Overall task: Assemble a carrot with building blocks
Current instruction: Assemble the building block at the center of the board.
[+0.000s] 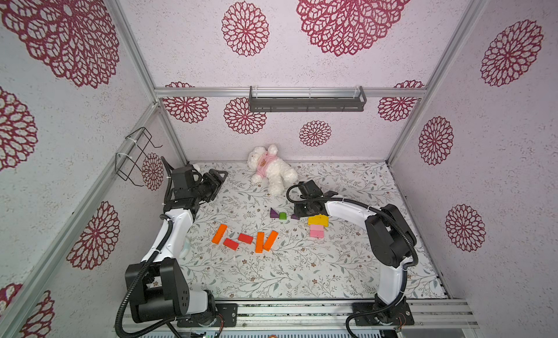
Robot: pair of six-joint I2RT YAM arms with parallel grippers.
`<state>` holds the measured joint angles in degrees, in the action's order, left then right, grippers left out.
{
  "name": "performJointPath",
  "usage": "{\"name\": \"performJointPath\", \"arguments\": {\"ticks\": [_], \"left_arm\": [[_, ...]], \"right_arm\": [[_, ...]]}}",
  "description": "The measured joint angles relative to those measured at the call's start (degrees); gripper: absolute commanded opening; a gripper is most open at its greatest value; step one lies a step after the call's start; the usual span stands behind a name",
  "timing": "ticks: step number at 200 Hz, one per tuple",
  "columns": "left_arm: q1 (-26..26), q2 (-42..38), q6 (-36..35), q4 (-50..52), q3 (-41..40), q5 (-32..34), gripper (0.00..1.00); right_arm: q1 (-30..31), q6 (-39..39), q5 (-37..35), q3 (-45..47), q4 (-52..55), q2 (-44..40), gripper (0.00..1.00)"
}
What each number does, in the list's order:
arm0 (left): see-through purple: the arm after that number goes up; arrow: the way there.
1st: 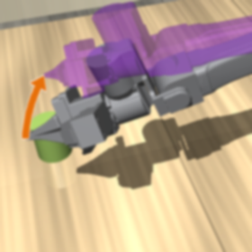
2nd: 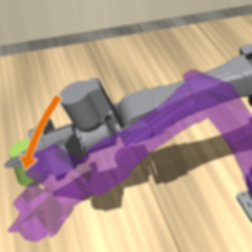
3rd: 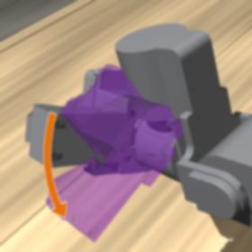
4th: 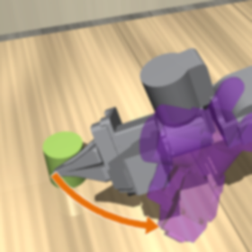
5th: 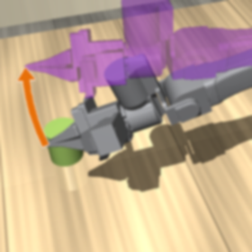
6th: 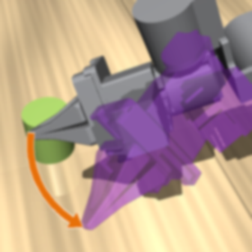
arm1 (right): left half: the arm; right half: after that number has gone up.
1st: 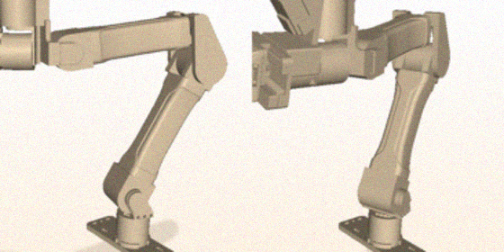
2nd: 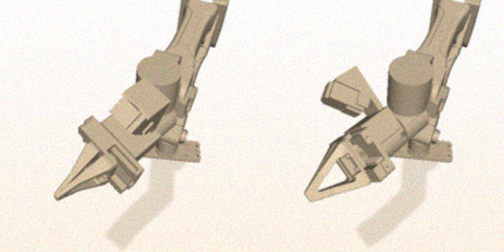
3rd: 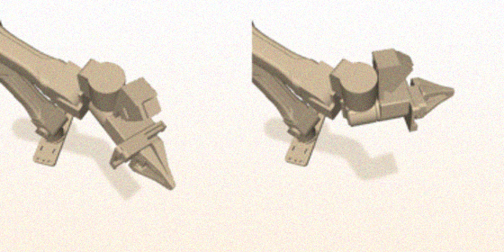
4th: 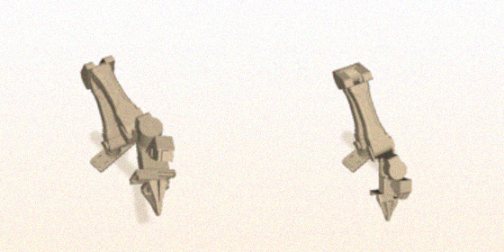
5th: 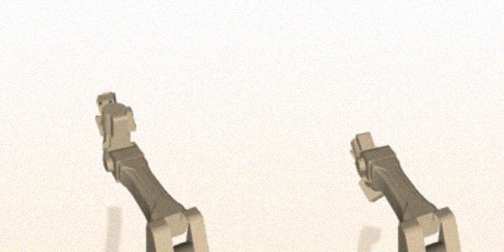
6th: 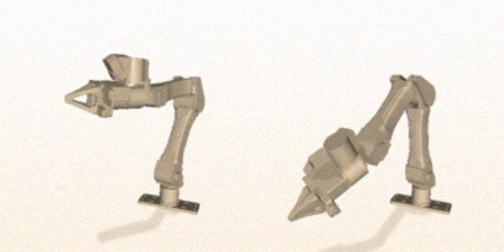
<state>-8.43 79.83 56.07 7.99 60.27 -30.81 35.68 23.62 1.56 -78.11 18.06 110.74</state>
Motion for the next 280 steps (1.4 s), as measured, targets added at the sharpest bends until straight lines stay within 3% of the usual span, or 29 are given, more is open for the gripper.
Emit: {"name": "performJointPath", "arguments": {"ticks": [280], "left_arm": [[0.0, 0.0, 0.0, 0.0, 0.0, 0.0, 0.73]], "right_arm": [[-0.7, 0.6, 3.8, 1.2, -3.0, 2.3, 0.36]]}}
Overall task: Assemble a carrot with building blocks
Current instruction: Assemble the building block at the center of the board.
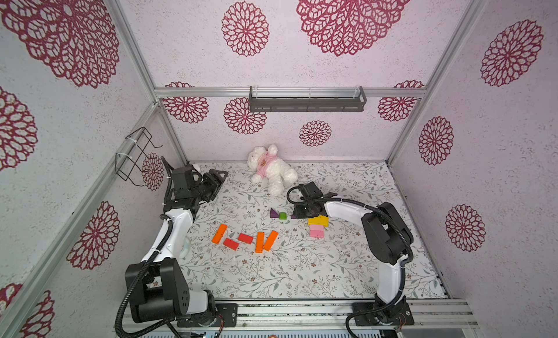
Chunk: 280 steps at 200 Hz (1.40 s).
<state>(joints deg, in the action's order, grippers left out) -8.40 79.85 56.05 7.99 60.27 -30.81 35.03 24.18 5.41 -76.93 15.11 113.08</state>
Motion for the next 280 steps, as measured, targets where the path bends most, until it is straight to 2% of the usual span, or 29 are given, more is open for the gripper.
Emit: {"name": "performJointPath", "arguments": {"ticks": [86, 280], "left_arm": [[0.0, 0.0, 0.0, 0.0, 0.0, 0.0, 0.73], [0.0, 0.0, 0.0, 0.0, 0.0, 0.0, 0.73]], "right_arm": [[0.3, 0.5, 0.0, 0.0, -0.3, 0.1, 0.36], [1.5, 7.4, 0.7, 0.0, -3.2, 0.9, 0.36]]}}
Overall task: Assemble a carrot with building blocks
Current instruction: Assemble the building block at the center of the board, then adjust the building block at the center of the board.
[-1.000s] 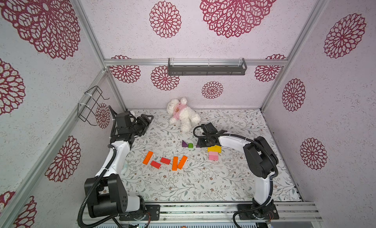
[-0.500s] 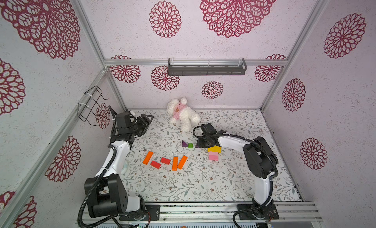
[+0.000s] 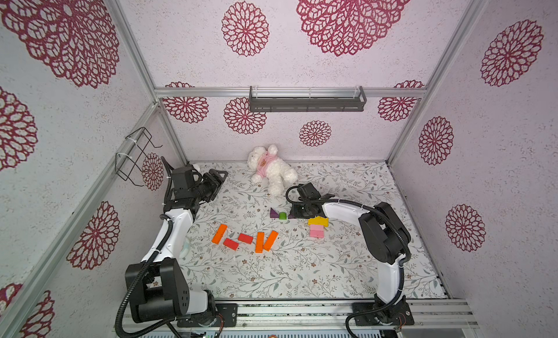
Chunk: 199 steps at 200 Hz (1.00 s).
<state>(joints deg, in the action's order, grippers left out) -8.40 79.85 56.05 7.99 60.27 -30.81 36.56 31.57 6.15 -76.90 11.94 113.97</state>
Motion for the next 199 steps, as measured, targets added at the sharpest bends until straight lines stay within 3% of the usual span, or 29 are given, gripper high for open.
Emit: {"name": "performJointPath", "arguments": {"ticks": [92, 124, 160, 199], "left_arm": [[0.0, 0.0, 0.0, 0.0, 0.0, 0.0, 0.73], [0.0, 0.0, 0.0, 0.0, 0.0, 0.0, 0.73], [0.0, 0.0, 0.0, 0.0, 0.0, 0.0, 0.73], [0.0, 0.0, 0.0, 0.4, 0.0, 0.5, 0.73]], "right_arm": [[0.3, 0.1, 0.2, 0.0, -0.1, 0.0, 0.36], [0.3, -0.1, -0.6, 0.0, 0.2, 0.0, 0.43], [0.6, -1.1, -4.6, 0.0, 4.2, -2.7, 0.52], [4.0, -1.9, -13.8, -2.3, 11.6, -9.1, 0.57]]}}
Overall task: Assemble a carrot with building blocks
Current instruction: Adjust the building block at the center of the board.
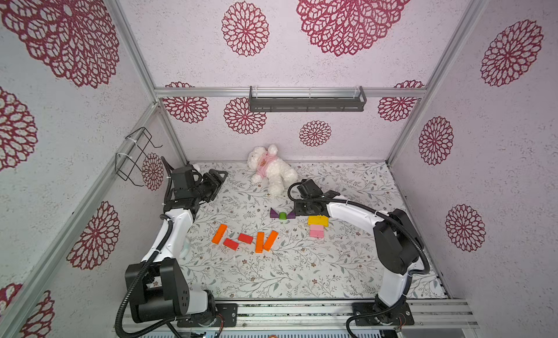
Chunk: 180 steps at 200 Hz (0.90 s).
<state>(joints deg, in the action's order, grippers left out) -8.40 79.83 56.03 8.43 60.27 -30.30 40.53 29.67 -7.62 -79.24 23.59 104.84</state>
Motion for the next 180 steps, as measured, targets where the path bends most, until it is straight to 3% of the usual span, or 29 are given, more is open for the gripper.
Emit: {"name": "performJointPath", "arguments": {"ticks": [34, 63, 109, 138, 180], "left_arm": [[0.1, -0.1, -0.3, 2.3, 0.0, 2.2, 0.73], [0.2, -0.7, -0.6, 3.8, 0.0, 3.0, 0.73], [0.2, -3.7, -1.1, 4.5, 0.0, 3.7, 0.73], [0.2, -4.5, -1.1, 4.5, 0.1, 3.6, 0.73], [0.2, -4.5, -1.1, 4.5, 0.1, 3.6, 0.73]], "right_arm": [[9.5, 4.7, -4.8, -2.1, 2.9, -0.9, 0.65], [17.3, 10.5, -5.7, -5.7, 4.6, 4.7, 0.72], [19.4, 17.1, -5.9, -6.8, 5.2, 11.5, 0.75], [19.2, 18.5, -5.7, -8.5, 5.5, 14.7, 0.69], [18.9, 18.4, -5.3, -10.6, 5.3, 17.1, 0.48]]}}
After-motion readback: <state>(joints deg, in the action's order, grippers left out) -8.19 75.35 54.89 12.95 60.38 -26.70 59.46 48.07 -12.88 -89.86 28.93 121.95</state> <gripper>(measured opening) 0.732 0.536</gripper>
